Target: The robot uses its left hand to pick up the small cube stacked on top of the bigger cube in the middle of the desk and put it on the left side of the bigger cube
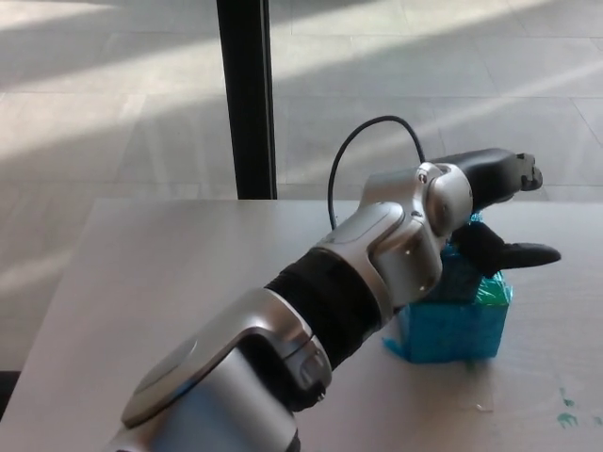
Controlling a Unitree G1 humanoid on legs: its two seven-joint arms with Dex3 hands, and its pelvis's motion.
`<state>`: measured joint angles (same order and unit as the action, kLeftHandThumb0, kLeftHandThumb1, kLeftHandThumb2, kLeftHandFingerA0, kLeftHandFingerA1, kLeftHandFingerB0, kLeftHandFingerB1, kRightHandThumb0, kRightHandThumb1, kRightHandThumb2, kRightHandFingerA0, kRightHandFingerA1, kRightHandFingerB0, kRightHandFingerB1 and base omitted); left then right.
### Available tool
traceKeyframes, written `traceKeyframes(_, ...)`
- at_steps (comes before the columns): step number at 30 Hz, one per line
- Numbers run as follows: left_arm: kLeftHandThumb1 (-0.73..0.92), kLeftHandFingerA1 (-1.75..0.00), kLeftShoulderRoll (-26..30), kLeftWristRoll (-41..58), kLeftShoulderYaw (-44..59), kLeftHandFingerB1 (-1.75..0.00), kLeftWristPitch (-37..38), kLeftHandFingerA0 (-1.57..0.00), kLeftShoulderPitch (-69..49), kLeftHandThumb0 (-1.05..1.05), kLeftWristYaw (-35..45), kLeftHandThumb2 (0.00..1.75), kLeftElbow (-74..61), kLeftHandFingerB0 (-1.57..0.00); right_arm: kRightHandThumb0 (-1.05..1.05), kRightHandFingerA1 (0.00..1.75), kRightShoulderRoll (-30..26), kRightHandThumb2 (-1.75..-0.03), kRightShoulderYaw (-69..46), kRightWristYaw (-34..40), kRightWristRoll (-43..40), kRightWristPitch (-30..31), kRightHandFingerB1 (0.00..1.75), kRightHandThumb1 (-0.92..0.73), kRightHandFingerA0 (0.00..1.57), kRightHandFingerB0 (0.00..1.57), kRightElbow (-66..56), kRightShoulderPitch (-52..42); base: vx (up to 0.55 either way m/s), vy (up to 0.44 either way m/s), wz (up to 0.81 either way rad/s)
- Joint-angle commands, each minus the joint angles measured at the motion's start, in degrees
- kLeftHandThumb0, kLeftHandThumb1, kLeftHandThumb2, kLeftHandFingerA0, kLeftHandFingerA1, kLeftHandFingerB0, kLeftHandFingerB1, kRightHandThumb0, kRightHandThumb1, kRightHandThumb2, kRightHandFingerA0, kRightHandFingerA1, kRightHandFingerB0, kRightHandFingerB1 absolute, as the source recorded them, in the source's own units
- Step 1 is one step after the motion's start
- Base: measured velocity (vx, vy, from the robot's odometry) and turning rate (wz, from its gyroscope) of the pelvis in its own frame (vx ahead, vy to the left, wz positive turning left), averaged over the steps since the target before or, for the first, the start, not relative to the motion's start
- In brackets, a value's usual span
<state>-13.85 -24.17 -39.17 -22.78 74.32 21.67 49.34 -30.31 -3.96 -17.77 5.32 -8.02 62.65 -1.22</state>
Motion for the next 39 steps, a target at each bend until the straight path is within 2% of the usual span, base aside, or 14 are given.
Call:
traceKeyframes(1, 0.59, -0.29, 1.58, -6.61, -7.08, -0.13, -0.94, 0.0, 1.58, -1.03, 8.02, 1.1, 1.86, -0.14, -0.42, 0.51, -1.76, -0.61, 0.45, 0.29, 0.7, -0.1, 0.36, -0.68, 0.6, 0.48, 1.14, 0.96, 0.0, 0.0, 0.0)
traceKeyframes(2, 0.76, -0.44, 1.77, -7.63, -8.62, -0.33, -0.76, 0.0, 1.95, -1.05, 8.71, 0.66, 2.36, -0.05, -0.47, 0.6, -1.81, -0.89, 0.5, -0.05, 0.69, -1.08, 0.51, -0.55, 0.51, 0.39, 1.68, 1.1, 0.0, 0.0, 0.0)
traceKeyframes(3, 0.6, -0.3, 2.15, -9.33, -10.95, -0.2, -0.07, 0.0, 2.4, -1.05, 9.51, 1.11, 2.99, -0.16, -0.47, 0.59, -1.68, -0.87, 0.18, -0.18, 0.28, -1.55, 0.51, -0.54, 0.51, 0.41, 2.44, 1.4, 0.0, 0.0, 0.0)
traceKeyframes(4, 0.54, -0.34, 2.39, -9.57, -11.66, -0.27, 0.15, 0.0, 2.42, -1.04, 9.84, 0.96, 3.2, -0.09, -0.41, 0.46, -1.74, -0.6, 0.33, -0.22, 0.35, -1.07, 0.37, -0.69, 0.56, 0.47, 1.8, 1.26, 0.0, 0.0, 0.0)
traceKeyframes(7, 0.59, -0.35, 3.74, -12.11, -15.28, -0.36, 1.31, -0.01, 2.95, -1.05, 10.21, 1.09, 3.02, -0.11, -0.42, 0.51, -1.78, -0.61, -0.37, -0.84, -0.65, -0.12, 0.37, -0.69, 0.56, 0.47, -1.9, -0.43, 0.0, 0.0, 0.0)
traceKeyframes(8, 0.59, -0.31, 4.38, -12.6, -15.77, -0.34, 1.08, 0.0, 3.07, -1.05, 10.1, 1.07, 2.63, -0.12, -0.47, 0.63, -1.73, -0.89, -0.65, -0.75, -0.9, 0.35, 0.52, -0.55, 0.52, 0.41, -2.25, -0.48, 0.0, 0.0, 0.0)
traceKeyframes(11, 0.58, -0.27, 5.08, -12.75, -15.59, -0.33, 0.6, 0.0, 2.82, -1.05, 9.19, 1.05, 1.93, -0.12, -0.41, 0.49, -1.93, -0.61, -0.13, -0.59, -0.09, 0.42, 0.37, -0.69, 0.57, 0.48, -2.22, -0.41, 0.0, 0.0, 0.0)
traceKeyframes(13, 0.58, -0.25, 5.15, -13.54, -15.71, -0.32, 0.54, 0.0, 3.08, -1.05, 9.21, 1.03, 2.19, -0.12, -0.46, 0.63, -1.81, -0.89, 0.22, -0.35, 0.31, 0.04, 0.53, -0.55, 0.53, 0.42, -0.57, 0.82, 0.0, 0.0, 0.0)
traceKeyframes(19, 0.53, -0.36, 5.12, -15.49, -16.13, -0.44, 0.71, -0.02, 2.05, -0.97, 9.61, 0.94, 1.19, -0.12, -0.4, 0.49, -2.08, -0.61, -0.22, -1.02, -0.26, -0.1, 0.37, -0.7, 0.56, 0.47, -2.29, -0.11, 0.0, 0.0, 0.0)
traceKeyframes(20, 0.46, -0.81, 4.98, -14.11, -13.74, -0.33, 1.42, -0.52, -0.33, -0.59, 5.0, 0.54, 1.15, -0.2, -0.39, 0.51, -1.91, -0.61, -0.31, -0.69, -0.34, 0.81, 0.36, -0.7, 0.56, 0.47, -2.98, -0.05, 0.0, 0.0, 0.0)
traceKeyframes(22, 0.49, -1.22, 5.11, -14.22, -12.53, -0.34, 2.08, -0.78, -1.59, -0.33, 3.17, 0.55, 0.73, -0.24, -0.42, 0.63, -1.77, -0.9, -0.3, -0.21, -0.23, 0.72, 0.53, -0.57, 0.52, 0.43, -2.66, 0.07, 0.0, 0.0, 0.0)
traceKeyframes(25, 0.57, -1.37, 5.78, -14.29, -9.71, -0.39, 4.1, -0.63, -4.73, -0.14, -2.63, 0.61, -0.78, -0.31, -0.38, 0.52, -1.72, -0.62, -0.12, 0.96, 0.28, -1.12, 0.37, -0.72, 0.59, 0.5, -1.41, 0.5, 0.0, 0.0, 0.0)
traceKeyframes(27, 0.59, -1.12, 6.89, -15.04, -8.72, -0.72, 7.55, -0.69, -7.59, -0.2, -9.19, 0.58, -2.01, -0.69, -0.36, 0.53, -1.69, -0.62, -0.1, 1.5, 0.4, -1.82, 0.37, -0.72, 0.6, 0.51, -0.76, 0.92, 0.0, 0.0, 0.0)
traceKeyframes(39, 0.67, -1.2, 9.21, -17.28, -8.83, -0.79, 14.24, -0.67, -10.74, -0.21, -16.99, 0.59, -1.52, -0.65, -0.29, 0.61, -1.54, -0.61, -0.1, 4.59, 0.79, -3.56, 0.39, -0.7, 0.69, 0.59, 0.14, 1.91, 0.0, 0.0, 0.0)
